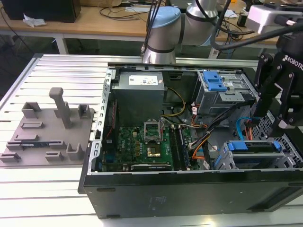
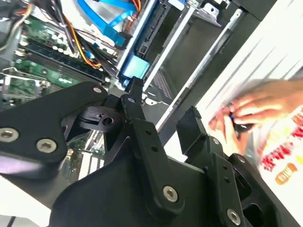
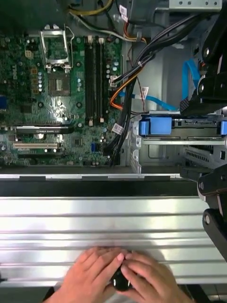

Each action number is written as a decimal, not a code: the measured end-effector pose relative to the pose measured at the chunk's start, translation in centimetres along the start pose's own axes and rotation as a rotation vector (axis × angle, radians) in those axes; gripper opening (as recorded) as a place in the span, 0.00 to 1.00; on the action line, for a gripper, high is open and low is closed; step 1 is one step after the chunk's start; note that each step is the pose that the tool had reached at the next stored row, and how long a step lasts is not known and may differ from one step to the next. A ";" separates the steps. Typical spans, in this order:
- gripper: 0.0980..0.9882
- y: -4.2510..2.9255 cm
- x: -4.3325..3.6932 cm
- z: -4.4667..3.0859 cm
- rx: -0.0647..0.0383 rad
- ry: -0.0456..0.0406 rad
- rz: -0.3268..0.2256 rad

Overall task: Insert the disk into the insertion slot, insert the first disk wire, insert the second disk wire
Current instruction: 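Insert the first disk wire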

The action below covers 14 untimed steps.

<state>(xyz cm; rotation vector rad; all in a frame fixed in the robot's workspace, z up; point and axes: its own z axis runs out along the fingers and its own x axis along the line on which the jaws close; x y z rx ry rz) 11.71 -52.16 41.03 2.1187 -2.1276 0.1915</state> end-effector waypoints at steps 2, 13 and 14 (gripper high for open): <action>0.52 0.05 -0.45 -0.09 0.000 0.0485 0.000; 0.52 0.52 -2.84 -0.32 0.029 0.1867 0.027; 0.52 0.52 -2.98 -0.32 0.032 0.1867 0.029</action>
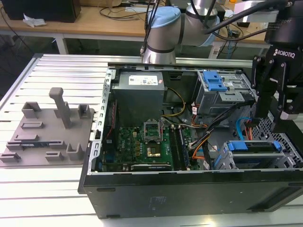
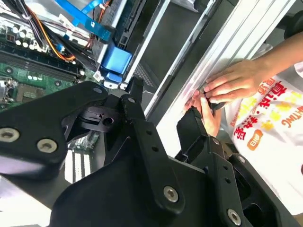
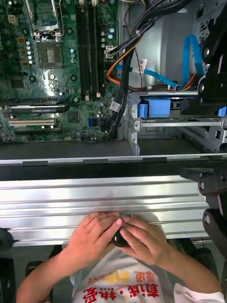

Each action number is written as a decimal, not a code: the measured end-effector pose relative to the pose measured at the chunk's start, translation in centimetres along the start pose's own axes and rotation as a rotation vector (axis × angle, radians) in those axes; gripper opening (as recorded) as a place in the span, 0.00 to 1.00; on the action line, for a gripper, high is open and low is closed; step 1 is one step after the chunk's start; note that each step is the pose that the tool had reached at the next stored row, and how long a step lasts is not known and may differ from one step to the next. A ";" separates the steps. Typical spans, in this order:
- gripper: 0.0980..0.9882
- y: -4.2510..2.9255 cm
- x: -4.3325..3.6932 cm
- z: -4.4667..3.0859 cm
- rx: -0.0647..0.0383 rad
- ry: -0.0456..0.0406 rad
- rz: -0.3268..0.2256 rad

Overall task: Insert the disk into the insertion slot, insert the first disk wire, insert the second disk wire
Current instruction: 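Insert the first disk wire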

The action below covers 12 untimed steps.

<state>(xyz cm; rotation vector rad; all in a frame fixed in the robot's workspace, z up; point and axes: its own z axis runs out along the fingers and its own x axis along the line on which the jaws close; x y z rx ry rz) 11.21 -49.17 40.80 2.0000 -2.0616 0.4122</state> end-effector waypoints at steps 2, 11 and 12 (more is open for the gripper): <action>0.52 0.01 -0.35 -0.05 0.005 -0.0003 0.004; 0.35 -0.17 -3.68 -0.32 0.012 -0.0004 0.008; 0.35 -0.50 -4.35 -0.39 0.012 -0.0004 0.008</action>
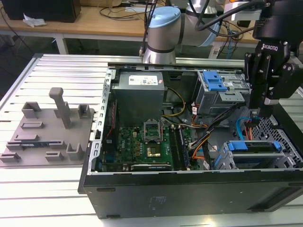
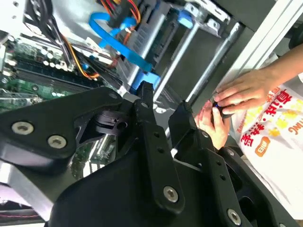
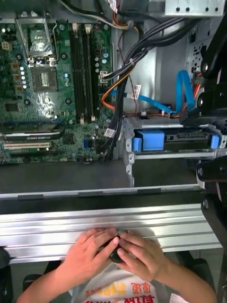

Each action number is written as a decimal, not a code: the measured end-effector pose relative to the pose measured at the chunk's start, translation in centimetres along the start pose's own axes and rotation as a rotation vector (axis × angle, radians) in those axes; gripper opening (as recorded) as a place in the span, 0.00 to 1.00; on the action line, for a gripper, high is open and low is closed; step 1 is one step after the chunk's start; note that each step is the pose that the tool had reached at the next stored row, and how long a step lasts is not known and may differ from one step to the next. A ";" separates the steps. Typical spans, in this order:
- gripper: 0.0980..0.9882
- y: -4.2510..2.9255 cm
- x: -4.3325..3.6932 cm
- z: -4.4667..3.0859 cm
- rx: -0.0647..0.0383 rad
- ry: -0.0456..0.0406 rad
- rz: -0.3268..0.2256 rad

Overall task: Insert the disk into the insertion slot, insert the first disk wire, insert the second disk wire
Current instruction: 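Insert the first disk wire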

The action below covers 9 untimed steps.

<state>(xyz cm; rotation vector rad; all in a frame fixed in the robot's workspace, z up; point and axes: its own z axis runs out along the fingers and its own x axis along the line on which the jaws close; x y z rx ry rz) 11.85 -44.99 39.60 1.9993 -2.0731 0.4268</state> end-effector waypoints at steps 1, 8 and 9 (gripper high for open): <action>0.35 -0.26 -0.31 -0.07 0.000 0.0001 0.000; 0.35 -3.24 -2.31 -0.19 -0.003 0.0014 -0.001; 0.35 -3.64 -2.43 -0.10 -0.003 0.0014 -0.001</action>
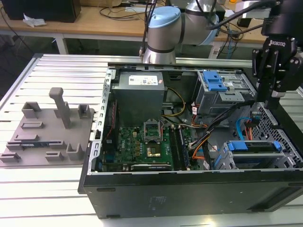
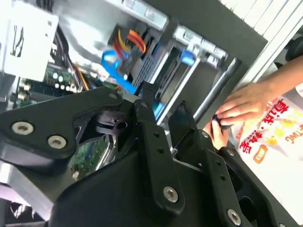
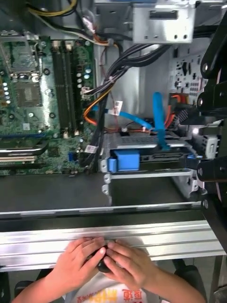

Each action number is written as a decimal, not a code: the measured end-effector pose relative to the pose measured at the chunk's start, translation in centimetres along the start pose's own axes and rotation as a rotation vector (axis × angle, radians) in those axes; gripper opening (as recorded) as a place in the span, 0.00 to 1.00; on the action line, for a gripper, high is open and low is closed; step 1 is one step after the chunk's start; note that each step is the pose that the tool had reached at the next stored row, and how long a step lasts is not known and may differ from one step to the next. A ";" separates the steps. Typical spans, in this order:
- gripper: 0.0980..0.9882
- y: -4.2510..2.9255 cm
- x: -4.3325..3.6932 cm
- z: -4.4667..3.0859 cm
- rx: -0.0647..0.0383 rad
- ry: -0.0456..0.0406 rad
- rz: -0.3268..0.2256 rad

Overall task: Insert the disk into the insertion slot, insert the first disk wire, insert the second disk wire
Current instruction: 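Insert the first disk wire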

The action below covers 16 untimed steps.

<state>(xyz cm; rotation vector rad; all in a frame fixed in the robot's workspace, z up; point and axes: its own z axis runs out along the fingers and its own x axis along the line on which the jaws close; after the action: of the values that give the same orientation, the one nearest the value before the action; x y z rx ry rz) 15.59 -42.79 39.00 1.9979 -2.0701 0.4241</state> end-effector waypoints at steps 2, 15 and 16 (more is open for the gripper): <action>0.35 -1.06 -0.28 0.36 -0.001 0.0001 0.001; 0.35 -1.25 -3.35 1.58 -0.041 0.0068 0.103; 0.35 -1.22 -3.54 1.66 -0.041 0.0099 0.104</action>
<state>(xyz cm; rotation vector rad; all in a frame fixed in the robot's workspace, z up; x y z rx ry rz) 17.01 -40.13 36.23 1.8682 -2.1652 0.4066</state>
